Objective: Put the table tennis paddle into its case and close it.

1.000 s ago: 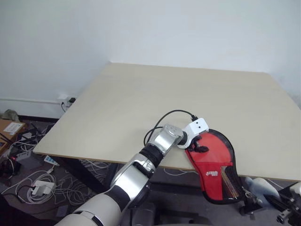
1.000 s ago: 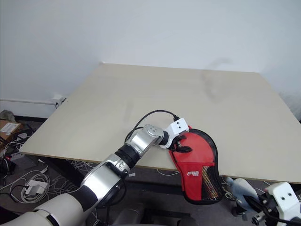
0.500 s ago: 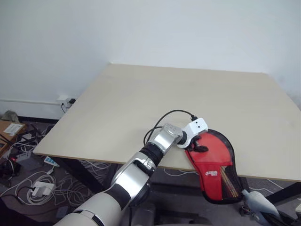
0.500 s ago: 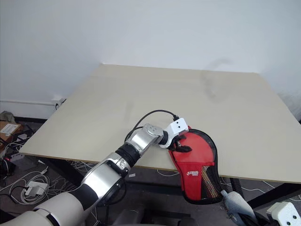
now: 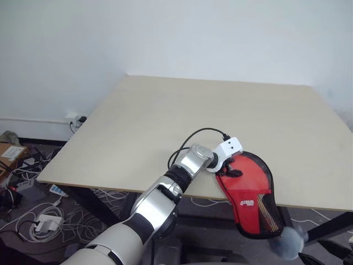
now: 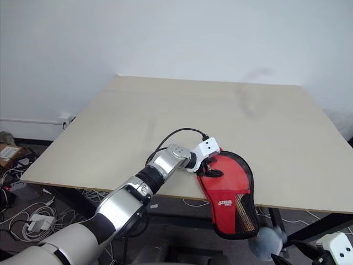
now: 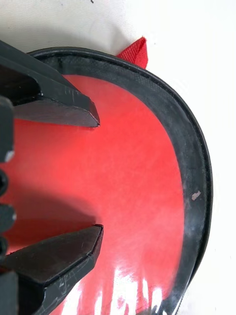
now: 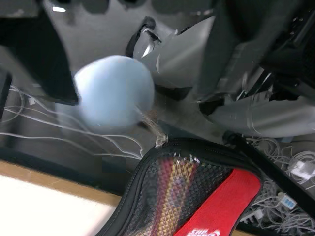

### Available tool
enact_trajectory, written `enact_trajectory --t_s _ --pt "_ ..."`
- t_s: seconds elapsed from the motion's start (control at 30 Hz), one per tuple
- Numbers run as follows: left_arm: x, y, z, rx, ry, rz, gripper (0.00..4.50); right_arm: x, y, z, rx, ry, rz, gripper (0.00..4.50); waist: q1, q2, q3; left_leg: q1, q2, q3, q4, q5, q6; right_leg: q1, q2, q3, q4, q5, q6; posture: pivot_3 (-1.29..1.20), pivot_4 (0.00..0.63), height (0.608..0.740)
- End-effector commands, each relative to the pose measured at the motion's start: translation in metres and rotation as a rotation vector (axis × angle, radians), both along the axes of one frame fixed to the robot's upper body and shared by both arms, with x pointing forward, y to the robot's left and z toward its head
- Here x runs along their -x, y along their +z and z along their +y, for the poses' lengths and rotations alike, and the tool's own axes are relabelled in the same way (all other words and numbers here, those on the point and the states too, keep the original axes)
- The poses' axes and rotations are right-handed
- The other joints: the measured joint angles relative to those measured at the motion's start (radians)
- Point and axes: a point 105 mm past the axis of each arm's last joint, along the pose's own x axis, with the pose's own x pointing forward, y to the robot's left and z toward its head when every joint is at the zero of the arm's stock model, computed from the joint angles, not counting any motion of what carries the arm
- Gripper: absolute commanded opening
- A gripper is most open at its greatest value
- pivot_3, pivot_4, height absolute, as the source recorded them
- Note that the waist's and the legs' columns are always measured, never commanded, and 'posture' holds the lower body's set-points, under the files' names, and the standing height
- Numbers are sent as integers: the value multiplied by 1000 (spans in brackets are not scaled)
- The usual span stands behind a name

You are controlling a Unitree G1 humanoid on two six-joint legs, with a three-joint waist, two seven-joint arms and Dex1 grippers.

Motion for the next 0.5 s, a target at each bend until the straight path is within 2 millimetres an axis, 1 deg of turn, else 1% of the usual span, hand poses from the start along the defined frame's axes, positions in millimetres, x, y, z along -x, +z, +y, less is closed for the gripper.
enact_trajectory --t_s 0.03,0.17,0.23,0.3,0.37,0.43,0.5 --pt "5 -26 12 -100 25 49 3360 -19 25 -3 10 -28 -147 4331 0 0 0 0 0 0 0 0 0 0 0 0 0 0 0 0 0 715" --pt "2 -22 12 -86 27 43 3360 -39 39 -7 9 -71 -254 4331 0 -1 0 0 0 0 0 0 0 0 0 0 0 0 0 0 0 715" --pt "0 -11 9 -37 16 40 3360 -55 45 -3 -24 -80 -316 4331 -1 -1 0 0 0 0 0 0 0 0 0 0 0 0 0 0 0 715" --pt "-3 7 5 47 2 44 3360 -73 49 4 -67 -84 -369 4331 -7 -1 0 0 0 0 0 0 0 0 1 0 0 0 0 0 0 715" --pt "-6 27 2 136 -19 43 3360 -90 46 12 -103 -92 -403 4331 -7 0 0 0 0 0 0 0 0 -1 1 1 0 0 0 0 0 715" --pt "-6 45 4 208 -55 25 3360 -104 40 15 -120 -117 -430 4331 -7 1 3 -1 0 0 0 0 0 -2 1 1 0 0 0 0 0 715" --pt "-7 61 10 258 -86 5 3360 -117 36 20 -146 -143 -456 4331 -5 3 4 -2 -1 0 0 1 1 -3 1 1 1 0 0 0 0 715"
